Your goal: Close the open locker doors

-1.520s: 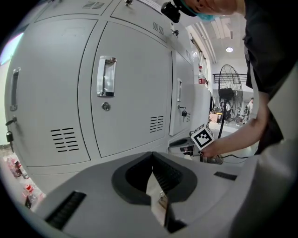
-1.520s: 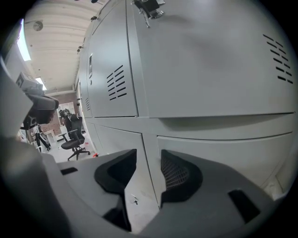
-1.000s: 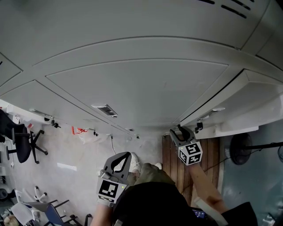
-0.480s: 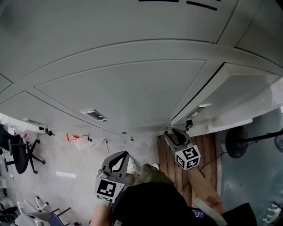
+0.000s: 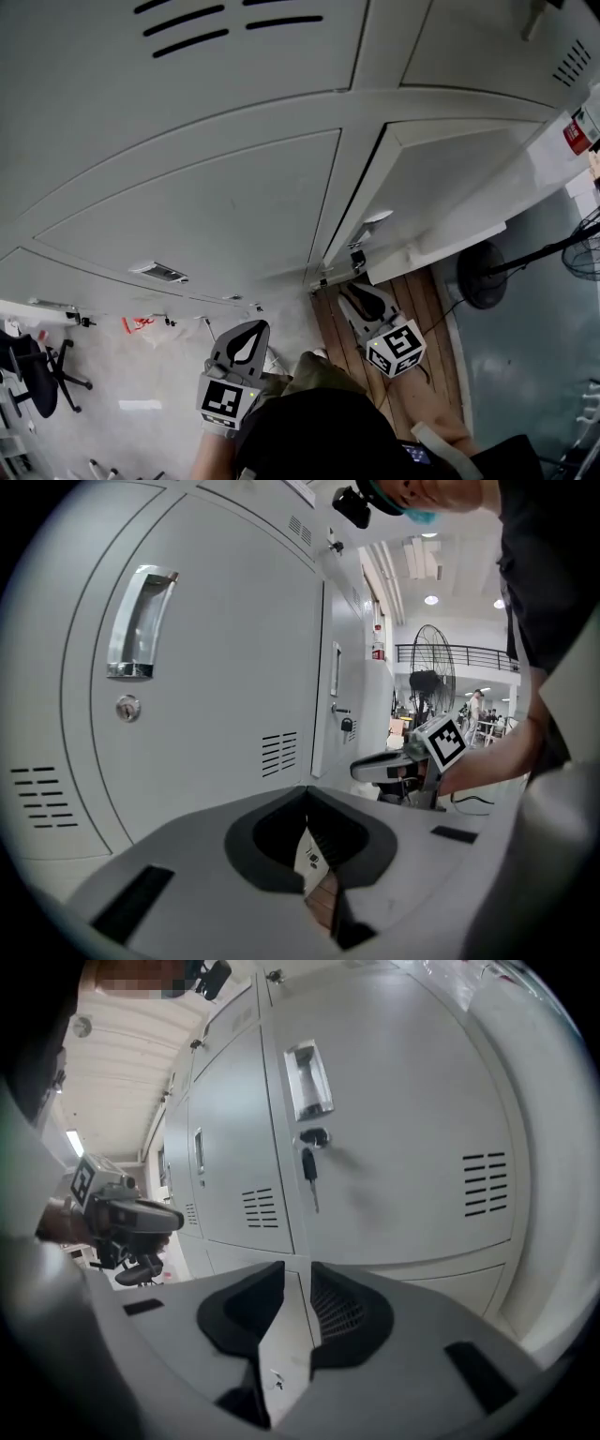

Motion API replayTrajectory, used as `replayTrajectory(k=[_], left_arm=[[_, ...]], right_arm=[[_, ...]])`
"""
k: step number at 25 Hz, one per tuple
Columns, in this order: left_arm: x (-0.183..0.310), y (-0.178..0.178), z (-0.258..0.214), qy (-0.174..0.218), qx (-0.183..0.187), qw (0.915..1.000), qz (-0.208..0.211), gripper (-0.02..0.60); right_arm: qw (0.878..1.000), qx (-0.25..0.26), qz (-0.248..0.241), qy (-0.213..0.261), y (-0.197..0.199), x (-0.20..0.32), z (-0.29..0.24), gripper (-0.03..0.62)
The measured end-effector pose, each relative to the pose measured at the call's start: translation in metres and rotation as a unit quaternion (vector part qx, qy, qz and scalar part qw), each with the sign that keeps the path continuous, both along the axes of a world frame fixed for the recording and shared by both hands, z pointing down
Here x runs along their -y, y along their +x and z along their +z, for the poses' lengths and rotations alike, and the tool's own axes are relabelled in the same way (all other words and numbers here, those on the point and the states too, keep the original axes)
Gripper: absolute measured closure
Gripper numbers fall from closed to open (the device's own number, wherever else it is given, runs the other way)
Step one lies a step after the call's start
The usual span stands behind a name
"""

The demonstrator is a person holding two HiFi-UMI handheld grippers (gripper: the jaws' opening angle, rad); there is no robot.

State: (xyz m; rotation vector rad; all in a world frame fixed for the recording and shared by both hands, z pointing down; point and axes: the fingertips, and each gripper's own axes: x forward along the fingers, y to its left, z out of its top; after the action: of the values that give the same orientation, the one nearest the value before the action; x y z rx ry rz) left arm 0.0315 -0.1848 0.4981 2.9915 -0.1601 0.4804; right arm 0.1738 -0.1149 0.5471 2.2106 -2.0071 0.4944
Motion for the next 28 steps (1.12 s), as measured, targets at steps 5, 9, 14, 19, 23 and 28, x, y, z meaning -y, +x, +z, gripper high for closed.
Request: replayTrajectory(k=[5, 9, 14, 19, 23, 28], left_arm=[[-0.005, 0.021, -0.012, 0.001, -0.019, 0.9992, 0.035, 0.572], [-0.006, 0.036, -0.033, 0.015, -0.040, 0.9974, 0.058, 0.572], [-0.011, 0.052, -0.062, 0.015, -0.065, 0.9937, 0.089, 0.572], [-0.015, 0.062, -0.086, 0.018, -0.090, 0.9890, 0.116, 0.572], [-0.015, 0.067, -0.102, 0.025, -0.103, 0.9859, 0.129, 0.572], [-0.014, 0.069, -0.118, 0.027, -0.116, 0.9828, 0.141, 0.572]], right_arm=[[0.999, -0.010, 0.017, 0.029, -0.004, -0.016, -0.042, 0.516], [0.998, -0.022, 0.031, 0.046, -0.008, -0.024, -0.078, 0.523], [0.995, -0.045, 0.046, 0.072, -0.010, -0.032, -0.123, 0.523], [0.992, -0.066, 0.060, 0.086, -0.011, -0.037, -0.154, 0.523], [0.990, -0.080, 0.070, 0.087, -0.013, -0.040, -0.171, 0.523], [0.989, -0.085, 0.086, 0.086, -0.015, -0.040, -0.183, 0.523]])
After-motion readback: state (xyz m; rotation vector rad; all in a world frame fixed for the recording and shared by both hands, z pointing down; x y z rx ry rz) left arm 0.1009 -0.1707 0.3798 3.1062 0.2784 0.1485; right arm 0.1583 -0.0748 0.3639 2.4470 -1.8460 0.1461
